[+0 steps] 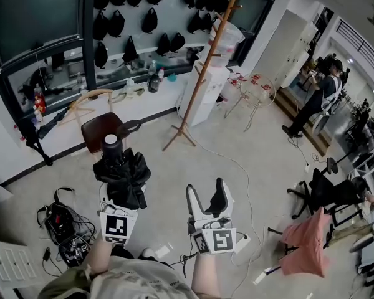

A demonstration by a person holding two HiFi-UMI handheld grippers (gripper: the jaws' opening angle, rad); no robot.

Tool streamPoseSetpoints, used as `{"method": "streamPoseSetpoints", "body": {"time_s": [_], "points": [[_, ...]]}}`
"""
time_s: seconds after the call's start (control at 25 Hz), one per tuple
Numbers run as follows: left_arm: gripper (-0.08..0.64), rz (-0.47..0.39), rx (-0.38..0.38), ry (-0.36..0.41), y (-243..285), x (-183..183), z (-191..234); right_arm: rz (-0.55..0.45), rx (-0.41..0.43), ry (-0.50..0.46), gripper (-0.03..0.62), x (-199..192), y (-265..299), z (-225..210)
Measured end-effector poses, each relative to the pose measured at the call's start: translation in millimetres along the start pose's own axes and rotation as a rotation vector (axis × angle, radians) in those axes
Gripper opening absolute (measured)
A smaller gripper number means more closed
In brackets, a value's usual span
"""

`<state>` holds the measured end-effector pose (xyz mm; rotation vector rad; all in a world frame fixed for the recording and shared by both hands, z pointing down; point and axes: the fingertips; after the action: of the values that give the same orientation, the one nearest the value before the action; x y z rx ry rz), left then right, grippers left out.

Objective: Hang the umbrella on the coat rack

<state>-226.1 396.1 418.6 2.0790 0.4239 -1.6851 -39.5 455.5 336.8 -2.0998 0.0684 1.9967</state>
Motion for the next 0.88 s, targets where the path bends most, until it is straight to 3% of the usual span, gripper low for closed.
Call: {"method": "streamPoseSetpoints", "body": {"time_s": [0.4, 0.88], "points": [[0.339, 0.028, 0.001, 0.016, 25.1, -4.3, -8.6, 0.03, 0.012, 0.001, 0.356, -9.8, 11.7, -27.2], [0.338, -0.01, -0.076, 0.038, 154.0, 3.0, 60.2, 0.047, -0.05, -0.004, 0.357, -40.8, 136.0, -52.5]]}}
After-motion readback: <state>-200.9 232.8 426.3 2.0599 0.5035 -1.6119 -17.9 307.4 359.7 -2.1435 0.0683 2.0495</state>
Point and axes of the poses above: the fingertips, and each gripper's own axes: y forward along the fingers, z to its left, x out of its top, and after that the axes turned 6 degrees about z, right-handed
